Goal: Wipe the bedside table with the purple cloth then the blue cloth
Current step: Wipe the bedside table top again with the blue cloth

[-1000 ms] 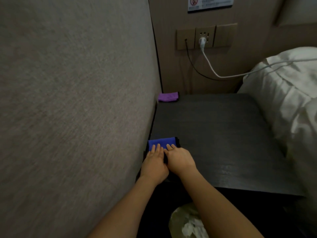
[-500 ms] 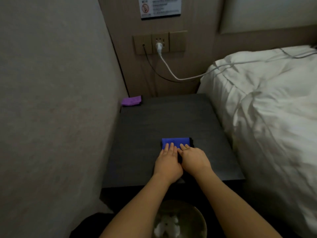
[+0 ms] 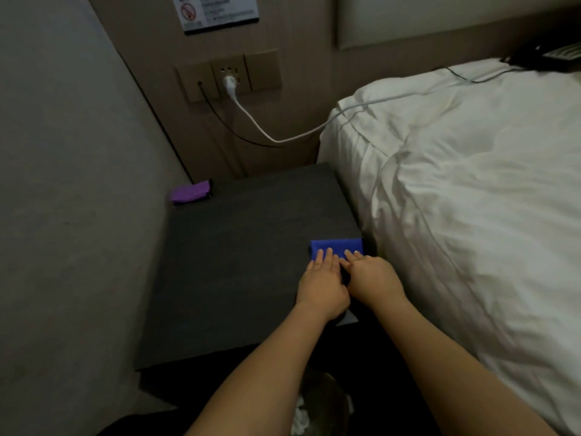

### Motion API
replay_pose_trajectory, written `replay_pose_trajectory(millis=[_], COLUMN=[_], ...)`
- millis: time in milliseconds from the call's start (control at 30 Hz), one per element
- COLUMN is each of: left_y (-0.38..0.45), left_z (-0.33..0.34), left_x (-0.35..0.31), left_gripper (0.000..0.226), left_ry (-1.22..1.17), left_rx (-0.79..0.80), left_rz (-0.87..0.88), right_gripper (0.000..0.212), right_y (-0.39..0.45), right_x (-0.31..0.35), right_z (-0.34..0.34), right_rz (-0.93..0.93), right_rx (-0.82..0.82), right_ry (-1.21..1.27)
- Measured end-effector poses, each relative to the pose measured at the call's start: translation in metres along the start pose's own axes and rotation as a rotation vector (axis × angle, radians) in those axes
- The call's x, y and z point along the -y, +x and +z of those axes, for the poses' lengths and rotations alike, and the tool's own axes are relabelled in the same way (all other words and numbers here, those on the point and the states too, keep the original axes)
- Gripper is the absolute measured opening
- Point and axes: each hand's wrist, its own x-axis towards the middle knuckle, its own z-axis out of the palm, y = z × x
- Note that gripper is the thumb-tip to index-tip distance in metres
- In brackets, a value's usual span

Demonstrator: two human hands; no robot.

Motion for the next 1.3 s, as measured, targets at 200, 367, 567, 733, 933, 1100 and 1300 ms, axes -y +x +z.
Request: replay_pose_trajectory(millis=[200,367,567,733,933,1100,1300], left_y=[0.002,-0.004,-0.018,-0.035,-0.059,-0.087,-0.117], left_z=[0.004,0.004,0.01,0.013,0.007,0.005,-0.001], left_x=[-0.019,-0.016,-0.002,0.024,0.073,0.128,0.188], left_gripper=[0.07,0.074,0.078,0.077,0.075,0.076,0.073], left_ry=[0.029,0.061,0.054,0.044,0.028,0.009,-0.018], left_rx=[0.019,0.054,0.053,0.002,-0.002,-0.043,-0.104], left_rz=[0.028,0.048,0.049,-0.002,-0.075,-0.139,-0.223], right_gripper=[0.054,0.05,0.047,0.044,0.044,0.045,0.045], right_y=[-0.012,-0.017,-0.023,-0.021,-0.011,-0.001,0.015], right_x=[-0.013,-0.003,0.018,0.05,0.103,0.16,0.225], right_z=[0.0,-0.001,-0.002,-0.003,-0.004,-0.004,0.0], right_rz=[0.044,0.063,0.053,0.001,-0.087,-0.19,-0.297], right_rx=[0.027,0.051,0.063,0.053,0.073,0.075,0.076], right_ry=[0.0,-0.034,-0.081,-0.105,-0.097,-0.109,-0.112])
